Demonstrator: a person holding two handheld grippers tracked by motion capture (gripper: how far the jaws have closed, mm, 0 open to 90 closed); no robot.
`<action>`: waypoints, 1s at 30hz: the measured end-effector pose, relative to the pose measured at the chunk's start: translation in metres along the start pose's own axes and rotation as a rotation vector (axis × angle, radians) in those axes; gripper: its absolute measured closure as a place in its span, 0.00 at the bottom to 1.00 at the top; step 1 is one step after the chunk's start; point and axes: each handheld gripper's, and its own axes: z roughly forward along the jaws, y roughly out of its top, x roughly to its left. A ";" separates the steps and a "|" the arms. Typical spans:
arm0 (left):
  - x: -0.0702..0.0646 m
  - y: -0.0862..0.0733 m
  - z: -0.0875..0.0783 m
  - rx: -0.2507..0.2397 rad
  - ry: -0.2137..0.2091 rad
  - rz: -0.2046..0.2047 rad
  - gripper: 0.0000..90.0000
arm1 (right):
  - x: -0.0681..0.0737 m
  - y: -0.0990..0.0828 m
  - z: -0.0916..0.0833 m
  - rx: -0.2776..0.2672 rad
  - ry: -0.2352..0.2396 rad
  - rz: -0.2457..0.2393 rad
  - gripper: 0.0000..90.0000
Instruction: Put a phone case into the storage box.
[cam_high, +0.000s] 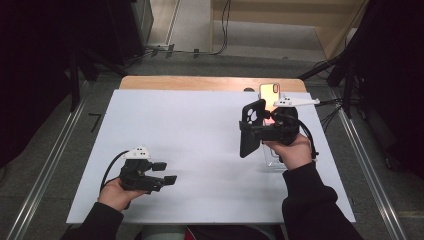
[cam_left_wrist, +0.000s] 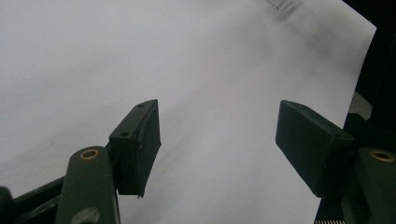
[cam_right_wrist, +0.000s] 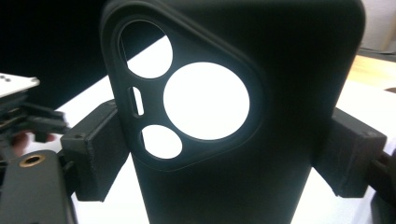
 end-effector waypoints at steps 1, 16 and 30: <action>0.000 -0.001 -0.001 0.000 0.000 -0.003 0.35 | -0.002 0.001 -0.001 -0.006 -0.009 0.004 0.14; -0.001 -0.004 -0.005 -0.011 0.006 -0.015 0.35 | -0.032 0.011 -0.030 -0.082 -0.137 0.072 0.14; -0.001 -0.004 -0.003 -0.008 0.005 -0.009 0.35 | -0.057 0.010 -0.039 -0.109 -0.281 0.091 0.14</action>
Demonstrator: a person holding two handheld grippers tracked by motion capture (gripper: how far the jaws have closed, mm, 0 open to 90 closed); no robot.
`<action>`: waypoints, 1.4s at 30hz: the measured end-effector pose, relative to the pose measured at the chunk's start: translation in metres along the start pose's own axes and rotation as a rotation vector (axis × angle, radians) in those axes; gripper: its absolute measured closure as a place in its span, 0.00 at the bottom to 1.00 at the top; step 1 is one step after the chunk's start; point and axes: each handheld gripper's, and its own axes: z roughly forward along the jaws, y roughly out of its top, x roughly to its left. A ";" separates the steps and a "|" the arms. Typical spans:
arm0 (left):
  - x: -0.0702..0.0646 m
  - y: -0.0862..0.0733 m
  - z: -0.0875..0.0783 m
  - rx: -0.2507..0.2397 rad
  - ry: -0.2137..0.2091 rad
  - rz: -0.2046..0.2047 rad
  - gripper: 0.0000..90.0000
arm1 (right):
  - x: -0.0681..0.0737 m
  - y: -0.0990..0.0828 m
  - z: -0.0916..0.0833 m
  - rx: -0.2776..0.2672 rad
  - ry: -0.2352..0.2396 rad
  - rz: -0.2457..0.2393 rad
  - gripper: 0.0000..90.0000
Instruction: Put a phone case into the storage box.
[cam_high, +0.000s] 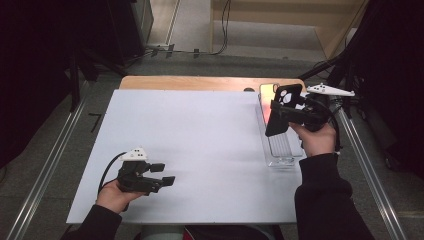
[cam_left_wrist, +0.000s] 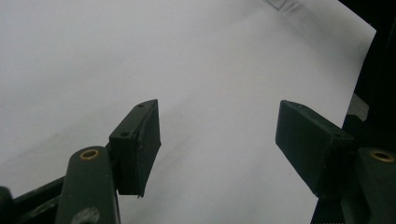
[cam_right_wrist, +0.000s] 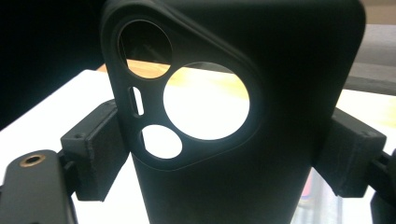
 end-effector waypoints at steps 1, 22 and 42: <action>0.000 0.000 0.000 -0.003 -0.002 0.001 0.35 | -0.003 0.000 0.001 -0.002 -0.009 0.001 0.14; 0.001 0.003 0.001 -0.021 0.007 0.001 0.35 | -0.048 -0.009 0.064 0.037 -0.187 0.068 0.14; 0.003 0.002 0.002 -0.014 -0.002 0.000 0.35 | -0.060 -0.017 0.129 0.100 -0.261 0.095 0.14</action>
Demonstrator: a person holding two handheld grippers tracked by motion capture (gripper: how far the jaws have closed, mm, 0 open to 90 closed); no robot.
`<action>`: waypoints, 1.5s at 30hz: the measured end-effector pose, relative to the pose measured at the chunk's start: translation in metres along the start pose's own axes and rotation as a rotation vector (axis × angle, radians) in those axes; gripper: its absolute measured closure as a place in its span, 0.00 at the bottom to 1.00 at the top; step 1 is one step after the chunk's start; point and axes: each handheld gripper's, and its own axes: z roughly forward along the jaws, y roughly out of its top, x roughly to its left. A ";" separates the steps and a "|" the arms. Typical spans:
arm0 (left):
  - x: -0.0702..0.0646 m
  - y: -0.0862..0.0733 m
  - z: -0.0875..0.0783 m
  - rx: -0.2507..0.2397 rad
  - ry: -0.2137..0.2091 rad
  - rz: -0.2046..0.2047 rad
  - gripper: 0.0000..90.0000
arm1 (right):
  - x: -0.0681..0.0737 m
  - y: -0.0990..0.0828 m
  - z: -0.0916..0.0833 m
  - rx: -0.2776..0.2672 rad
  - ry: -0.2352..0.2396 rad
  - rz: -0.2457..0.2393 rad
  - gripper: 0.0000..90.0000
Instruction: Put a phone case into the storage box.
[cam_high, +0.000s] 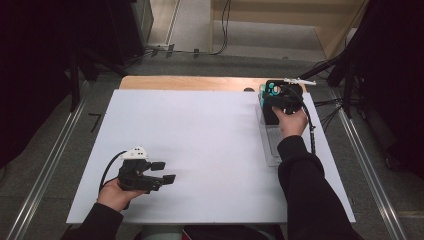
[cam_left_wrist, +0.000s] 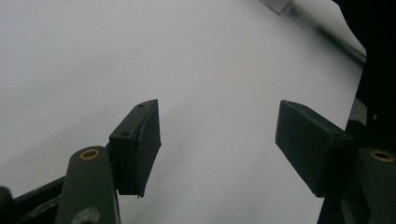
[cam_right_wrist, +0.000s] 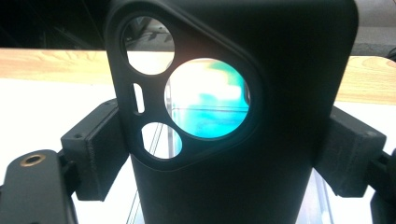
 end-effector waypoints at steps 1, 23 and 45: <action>0.000 0.000 0.000 0.000 0.000 0.000 0.35 | 0.001 0.000 0.002 0.009 -0.005 -0.007 0.14; 0.001 0.003 0.003 -0.002 -0.007 0.002 0.35 | 0.004 0.006 0.025 0.032 -0.044 -0.040 0.14; 0.005 0.005 0.005 -0.007 -0.014 -0.007 0.35 | -0.002 0.008 0.018 0.058 0.024 0.007 0.01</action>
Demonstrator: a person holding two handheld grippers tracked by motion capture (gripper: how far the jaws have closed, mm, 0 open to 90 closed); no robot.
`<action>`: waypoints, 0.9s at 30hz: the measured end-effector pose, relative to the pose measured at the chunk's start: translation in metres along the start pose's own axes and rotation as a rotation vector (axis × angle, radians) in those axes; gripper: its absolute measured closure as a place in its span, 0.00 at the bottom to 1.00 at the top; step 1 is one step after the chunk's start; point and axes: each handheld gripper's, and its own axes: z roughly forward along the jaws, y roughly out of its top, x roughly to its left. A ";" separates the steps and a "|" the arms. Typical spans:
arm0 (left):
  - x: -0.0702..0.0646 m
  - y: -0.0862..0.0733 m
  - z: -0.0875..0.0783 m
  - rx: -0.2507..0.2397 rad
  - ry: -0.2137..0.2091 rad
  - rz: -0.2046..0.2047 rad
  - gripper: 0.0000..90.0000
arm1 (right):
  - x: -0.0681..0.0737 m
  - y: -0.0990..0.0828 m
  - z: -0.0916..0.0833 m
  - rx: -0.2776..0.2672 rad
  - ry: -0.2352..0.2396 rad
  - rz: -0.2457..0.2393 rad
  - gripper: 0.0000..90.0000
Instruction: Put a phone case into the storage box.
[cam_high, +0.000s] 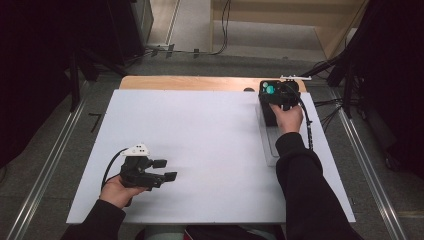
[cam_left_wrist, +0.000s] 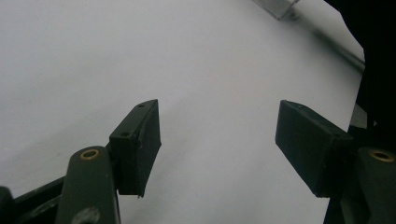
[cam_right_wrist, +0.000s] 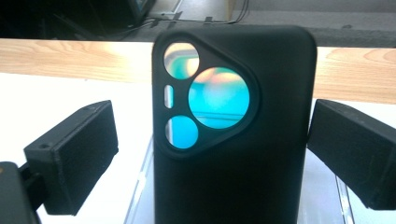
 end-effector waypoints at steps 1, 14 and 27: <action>0.000 0.000 0.000 0.001 0.001 -0.001 0.35 | 0.001 0.001 -0.002 -0.001 0.000 0.002 0.01; 0.000 -0.001 -0.003 -0.001 0.004 -0.006 0.35 | 0.019 0.006 -0.038 0.044 0.101 -0.069 0.01; 0.000 -0.001 -0.004 0.003 0.004 -0.012 0.35 | 0.050 0.000 -0.056 0.056 0.231 -0.136 0.05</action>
